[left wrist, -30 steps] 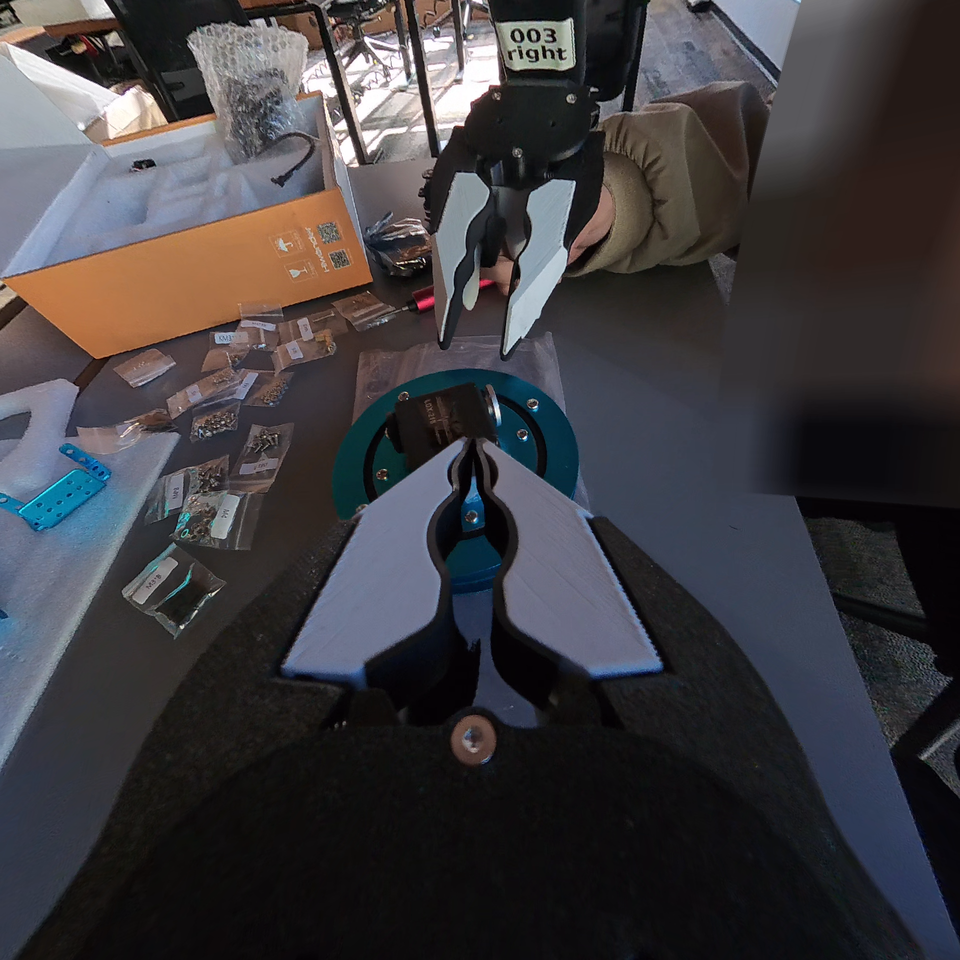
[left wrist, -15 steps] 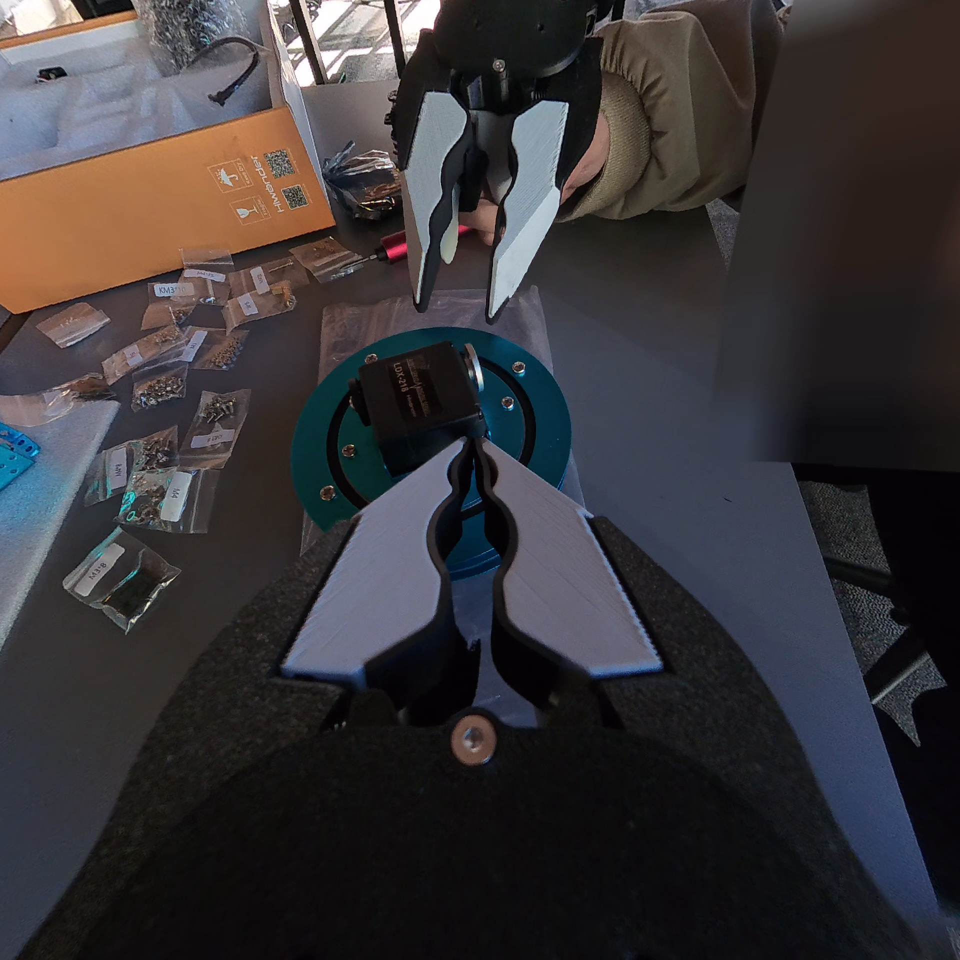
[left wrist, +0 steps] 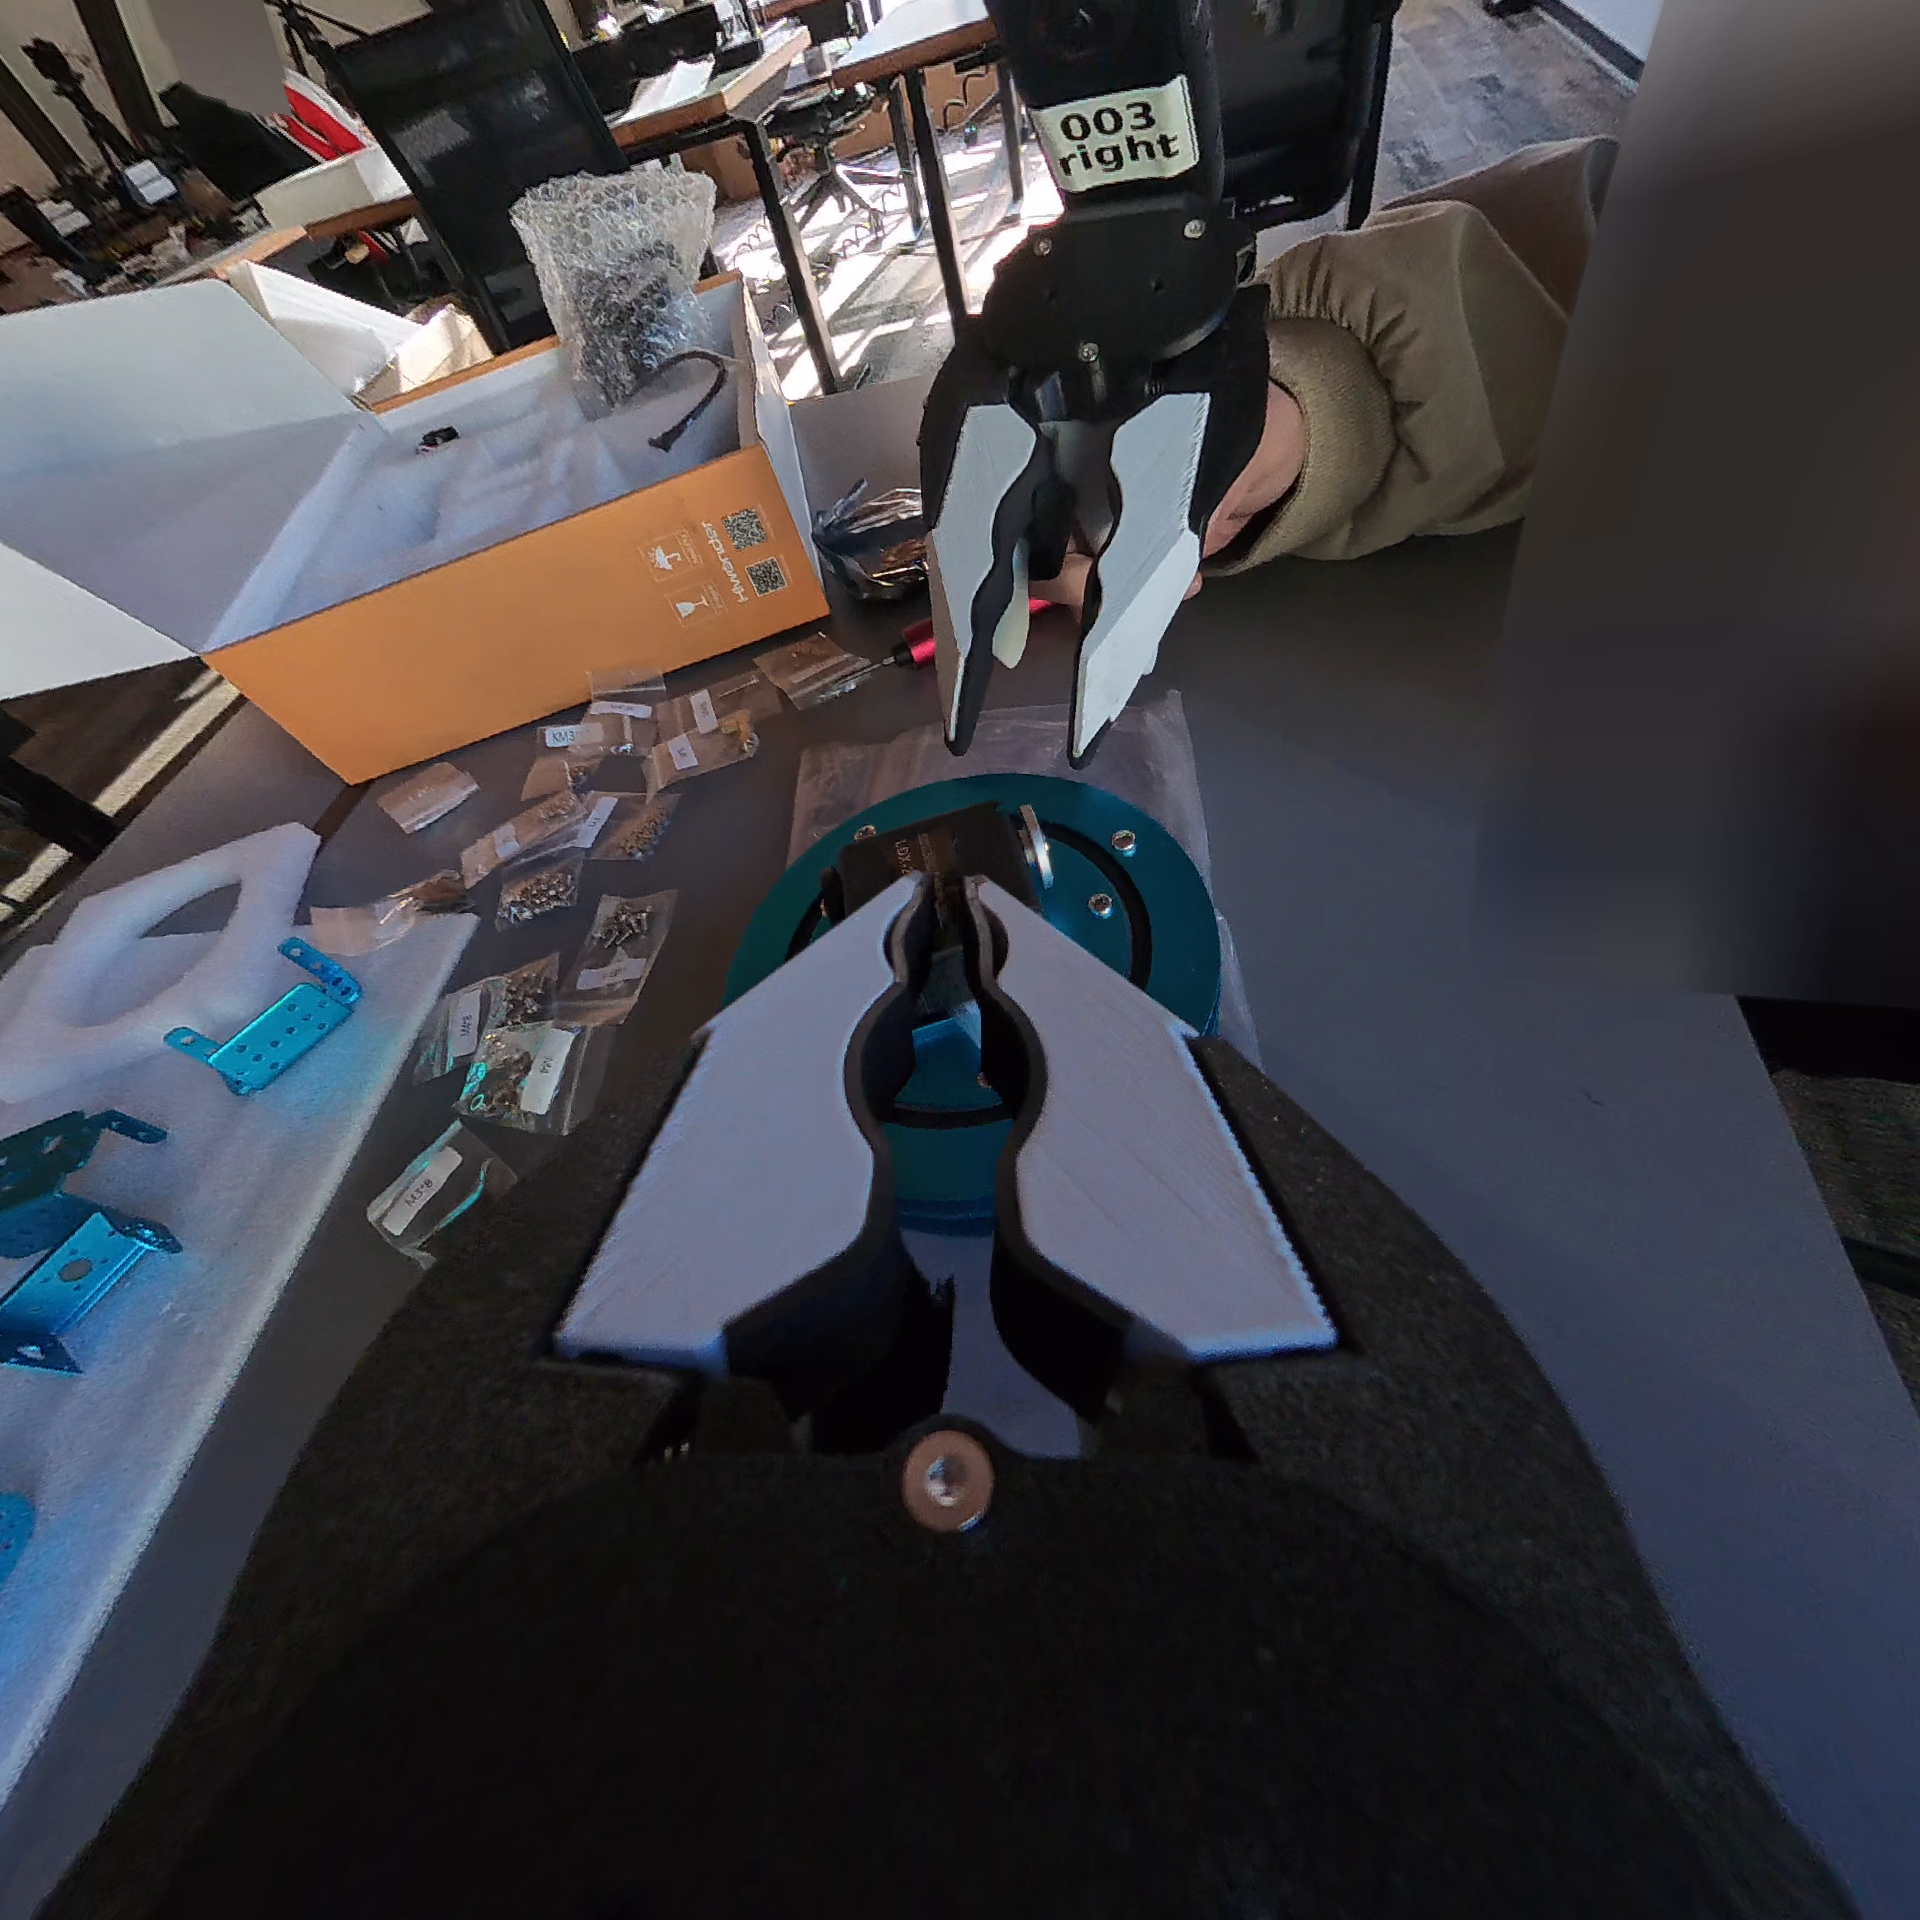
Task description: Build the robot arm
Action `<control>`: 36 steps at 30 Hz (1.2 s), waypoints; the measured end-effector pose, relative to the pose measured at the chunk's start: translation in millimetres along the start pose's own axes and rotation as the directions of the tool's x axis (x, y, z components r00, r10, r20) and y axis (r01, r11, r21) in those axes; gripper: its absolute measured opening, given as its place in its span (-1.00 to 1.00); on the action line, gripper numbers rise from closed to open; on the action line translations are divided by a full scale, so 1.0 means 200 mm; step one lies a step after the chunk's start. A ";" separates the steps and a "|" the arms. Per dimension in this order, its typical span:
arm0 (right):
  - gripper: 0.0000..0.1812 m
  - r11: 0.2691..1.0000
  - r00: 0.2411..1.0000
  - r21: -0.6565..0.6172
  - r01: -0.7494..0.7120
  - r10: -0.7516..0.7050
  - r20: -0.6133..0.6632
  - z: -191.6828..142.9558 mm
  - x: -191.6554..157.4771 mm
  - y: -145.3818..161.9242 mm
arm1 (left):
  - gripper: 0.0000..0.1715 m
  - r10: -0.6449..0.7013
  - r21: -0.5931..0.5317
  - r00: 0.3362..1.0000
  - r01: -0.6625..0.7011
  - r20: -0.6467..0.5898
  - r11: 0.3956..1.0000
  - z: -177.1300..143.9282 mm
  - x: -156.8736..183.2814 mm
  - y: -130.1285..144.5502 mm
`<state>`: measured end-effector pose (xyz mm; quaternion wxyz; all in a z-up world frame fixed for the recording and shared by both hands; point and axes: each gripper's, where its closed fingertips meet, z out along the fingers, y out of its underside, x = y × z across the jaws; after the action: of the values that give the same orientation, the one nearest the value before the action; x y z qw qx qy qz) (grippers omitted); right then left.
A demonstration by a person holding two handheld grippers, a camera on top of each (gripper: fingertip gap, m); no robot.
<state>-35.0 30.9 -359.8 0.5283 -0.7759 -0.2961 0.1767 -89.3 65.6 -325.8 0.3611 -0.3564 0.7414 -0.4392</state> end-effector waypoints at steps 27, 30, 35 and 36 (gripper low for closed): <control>-0.68 1.000 1.000 -0.014 -0.011 0.011 0.011 0.01 0.00 0.02 | -0.48 -0.052 -0.088 0.998 0.054 0.021 0.995 0.05 -0.01 0.07; -0.68 1.000 1.000 -0.014 -0.011 0.011 0.012 0.01 0.00 0.02 | -0.52 -0.044 -0.095 0.999 0.046 0.018 0.994 0.05 0.00 0.07; -0.68 1.000 1.000 -0.016 -0.013 0.013 0.015 0.01 -0.01 0.02 | -0.52 -0.044 -0.101 0.999 0.045 0.017 0.994 0.04 0.00 0.07; -0.68 1.000 1.000 -0.016 -0.012 0.012 0.015 0.01 -0.01 0.02 | -0.52 -0.044 -0.100 0.999 0.046 0.016 0.994 0.04 0.00 0.07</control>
<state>-36.0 30.5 -364.1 0.5187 -0.7806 -0.2967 0.1835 -84.7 67.8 -342.4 0.3378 -0.3939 0.7518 -0.4068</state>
